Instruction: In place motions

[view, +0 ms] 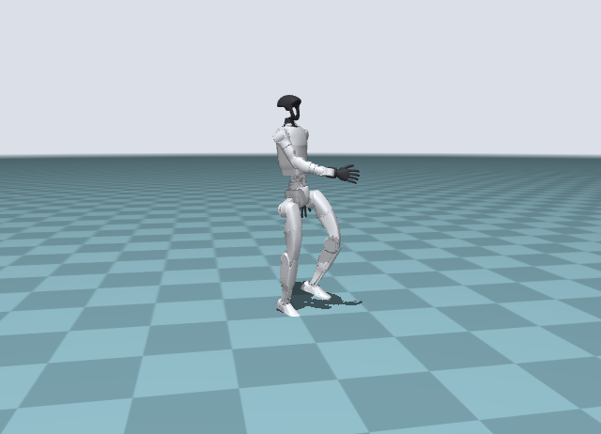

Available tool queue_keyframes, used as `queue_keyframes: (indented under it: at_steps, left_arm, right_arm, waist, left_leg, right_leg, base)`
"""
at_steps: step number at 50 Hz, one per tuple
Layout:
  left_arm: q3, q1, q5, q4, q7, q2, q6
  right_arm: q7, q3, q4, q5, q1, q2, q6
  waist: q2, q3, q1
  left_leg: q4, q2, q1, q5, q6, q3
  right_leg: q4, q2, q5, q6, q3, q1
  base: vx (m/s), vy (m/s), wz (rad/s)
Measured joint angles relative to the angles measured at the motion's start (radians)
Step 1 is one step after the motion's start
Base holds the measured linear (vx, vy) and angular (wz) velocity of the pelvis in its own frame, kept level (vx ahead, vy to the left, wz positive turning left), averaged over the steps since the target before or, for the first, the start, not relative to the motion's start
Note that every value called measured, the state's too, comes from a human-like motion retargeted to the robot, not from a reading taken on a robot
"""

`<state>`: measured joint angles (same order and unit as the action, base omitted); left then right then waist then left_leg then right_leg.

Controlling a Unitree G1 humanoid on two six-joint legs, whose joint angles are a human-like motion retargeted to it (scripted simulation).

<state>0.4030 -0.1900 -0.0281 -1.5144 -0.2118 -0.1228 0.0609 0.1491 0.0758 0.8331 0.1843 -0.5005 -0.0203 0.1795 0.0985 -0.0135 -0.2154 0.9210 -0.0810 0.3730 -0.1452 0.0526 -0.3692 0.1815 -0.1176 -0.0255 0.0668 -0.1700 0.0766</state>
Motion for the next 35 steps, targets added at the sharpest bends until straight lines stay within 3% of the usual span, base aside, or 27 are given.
queue_keyframes:
  at_steps: [2,3,5,7,8,10,12,14,17,20,23,28,35]
  left_arm:
    - [-0.027,0.024,0.008,0.007,0.012,-0.006,-0.007]
    - [-0.047,0.039,0.010,0.004,0.021,-0.011,-0.009]
    - [-0.107,0.078,0.012,-0.008,0.036,-0.021,-0.008]
    - [-0.197,0.141,0.015,-0.018,0.040,-0.021,0.005]
    - [-0.240,0.187,0.013,-0.020,0.034,-0.017,0.016]
    - [-0.291,0.313,-0.003,0.013,-0.006,-0.008,0.039]
    - [-0.306,0.443,-0.032,0.118,-0.055,-0.007,0.019]
    - [-0.336,0.586,-0.079,0.239,-0.089,-0.032,0.022]
    - [-0.295,0.745,-0.063,0.433,-0.076,-0.069,0.006]
    - [-0.322,0.838,-0.105,0.618,-0.041,-0.118,-0.044]
    - [-0.321,0.898,-0.114,0.737,0.015,-0.151,-0.078]
    - [-0.343,0.915,-0.156,0.788,0.072,-0.148,-0.121]
    - [-0.337,0.761,-0.184,0.601,0.002,-0.064,-0.075]
  right_arm:
    - [-0.007,0.017,0.031,-0.015,0.102,-0.001,-0.003]
    - [-0.006,0.022,0.042,-0.014,0.157,0.005,-0.007]
    - [0.002,0.014,0.061,0.015,0.277,0.036,-0.012]
    - [0.003,-0.037,0.108,0.080,0.387,0.087,-0.022]
    - [-0.001,-0.074,0.148,0.118,0.433,0.112,-0.034]
    - [-0.012,-0.154,0.262,0.184,0.476,0.143,-0.070]
    - [-0.023,-0.206,0.397,0.182,0.485,0.179,-0.085]
    - [-0.014,-0.229,0.536,0.168,0.498,0.219,-0.094]
    - [0.020,-0.238,0.729,0.189,0.536,0.258,-0.156]
    - [0.028,-0.237,0.867,0.187,0.615,0.295,-0.221]
    - [0.052,-0.252,0.867,0.198,0.738,0.289,-0.342]
    - [0.140,-0.298,0.867,0.235,0.841,0.258,-0.424]
    - [0.173,-0.251,0.852,0.262,0.722,0.220,-0.348]
  waist:
    - [-0.019,0.045,0.061]
    - [-0.038,0.069,0.091]
    - [-0.074,0.118,0.145]
    - [-0.101,0.155,0.230]
    - [-0.120,0.160,0.256]
    - [-0.143,0.115,0.264]
    - [-0.128,0.035,0.270]
    - [-0.115,-0.023,0.286]
    - [-0.153,-0.093,0.451]
    - [-0.179,-0.146,0.599]
    - [-0.181,-0.175,0.672]
    - [-0.157,-0.160,0.667]
    - [-0.134,-0.095,0.546]
  left_leg:
    - [-0.259,0.043,-0.163,-0.017,-0.005,0.006]
    - [-0.394,0.066,-0.236,-0.080,-0.024,0.028]
    - [-0.597,0.091,-0.347,-0.225,0.001,0.015]
    - [-0.689,0.098,-0.365,-0.250,0.041,0.056]
    - [-0.702,0.100,-0.352,-0.235,0.036,0.135]
    - [-0.707,0.076,-0.325,-0.213,0.026,0.219]
    - [-0.734,0.080,-0.357,-0.210,0.046,0.168]
    - [-0.741,0.114,-0.352,-0.197,0.064,0.177]
    - [-0.716,0.093,-0.317,-0.174,0.086,0.223]
    - [-0.704,0.051,-0.313,-0.164,0.095,0.192]
    - [-0.682,0.023,-0.308,-0.173,0.096,0.189]
    - [-0.671,0.024,-0.304,-0.173,0.090,0.208]
    - [-0.760,0.051,-0.345,-0.157,0.075,0.164]
  right_leg:
    - [0.000,0.017,0.019,0.007,-0.016,0.010]
    - [0.010,0.034,0.034,0.007,-0.028,0.012]
    - [0.059,0.062,0.064,0.005,-0.061,-0.003]
    - [0.151,0.071,0.007,0.019,-0.143,-0.036]
    - [0.234,0.078,-0.081,0.032,-0.174,-0.074]
    - [0.527,0.038,-0.305,0.041,-0.189,-0.235]
    - [0.832,-0.023,-0.359,-0.020,-0.131,-0.431]
    - [1.134,-0.096,-0.268,-0.074,-0.091,-0.643]
    - [1.443,-0.154,-0.192,-0.077,-0.072,-0.948]
    - [1.595,-0.195,-0.127,-0.079,-0.065,-1.189]
    - [1.614,-0.196,-0.082,-0.101,-0.075,-1.331]
    - [1.529,-0.179,-0.062,-0.131,-0.092,-1.304]
    - [1.270,-0.121,-0.112,-0.076,-0.164,-0.886]
  base:
    - [0.44,0.19,0.52]
    - [0.47,0.17,0.58]
    - [0.50,0.20,1.00]
    - [0.45,0.24,1.97]
    - [0.19,0.15,1.61]
    - [-0.14,0.05,0.75]
    - [-0.26,0.08,0.05]
    - [-0.27,0.16,0.11]
    - [-0.13,0.17,1.72]
    - [0.03,0.17,1.64]
    - [0.09,0.02,0.83]
    - [0.09,-0.14,0.04]
    - [0.05,-0.05,-0.74]
